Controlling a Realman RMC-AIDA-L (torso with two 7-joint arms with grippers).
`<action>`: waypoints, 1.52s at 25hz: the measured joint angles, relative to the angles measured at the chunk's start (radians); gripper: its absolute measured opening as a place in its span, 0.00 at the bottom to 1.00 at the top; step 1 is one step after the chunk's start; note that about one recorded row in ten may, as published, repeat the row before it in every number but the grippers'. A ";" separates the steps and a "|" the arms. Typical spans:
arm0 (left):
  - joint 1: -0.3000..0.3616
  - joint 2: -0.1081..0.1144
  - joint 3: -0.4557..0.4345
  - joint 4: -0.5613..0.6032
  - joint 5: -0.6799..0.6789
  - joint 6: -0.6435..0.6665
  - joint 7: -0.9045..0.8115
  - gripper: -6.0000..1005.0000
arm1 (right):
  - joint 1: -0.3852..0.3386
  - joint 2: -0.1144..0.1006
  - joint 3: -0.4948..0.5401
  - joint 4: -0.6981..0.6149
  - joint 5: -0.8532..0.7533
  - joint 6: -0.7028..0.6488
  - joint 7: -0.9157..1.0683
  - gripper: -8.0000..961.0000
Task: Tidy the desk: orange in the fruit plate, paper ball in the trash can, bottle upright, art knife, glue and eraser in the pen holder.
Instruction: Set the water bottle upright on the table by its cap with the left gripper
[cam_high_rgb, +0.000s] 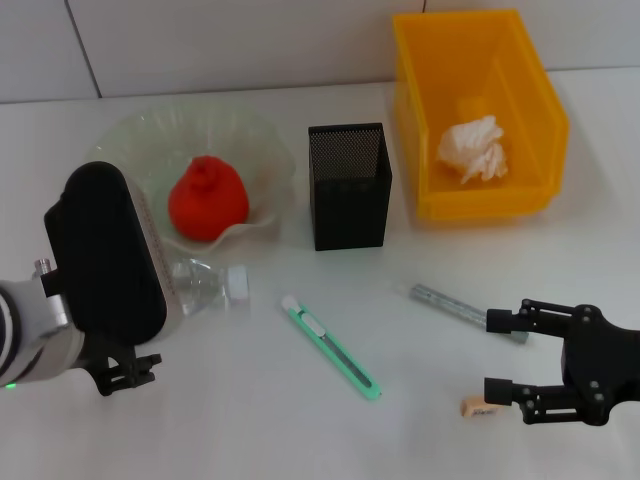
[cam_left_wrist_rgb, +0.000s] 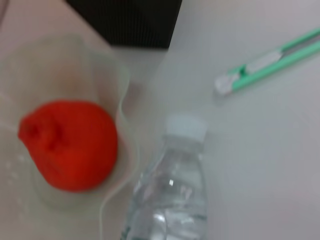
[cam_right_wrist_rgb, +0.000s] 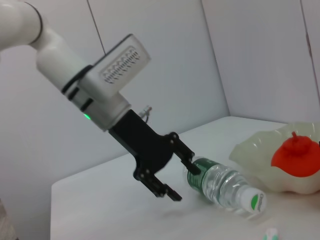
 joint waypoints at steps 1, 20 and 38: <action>0.000 0.000 0.000 0.000 0.000 0.000 0.000 0.64 | 0.000 0.000 0.000 0.000 0.000 -0.001 0.001 0.87; 0.002 -0.007 0.141 0.001 -0.010 -0.259 0.060 0.64 | 0.014 -0.004 0.000 0.000 0.001 -0.002 0.005 0.87; -0.162 -0.010 0.176 -0.207 -0.025 -0.323 0.034 0.64 | 0.014 -0.004 0.000 0.000 0.001 -0.002 0.006 0.87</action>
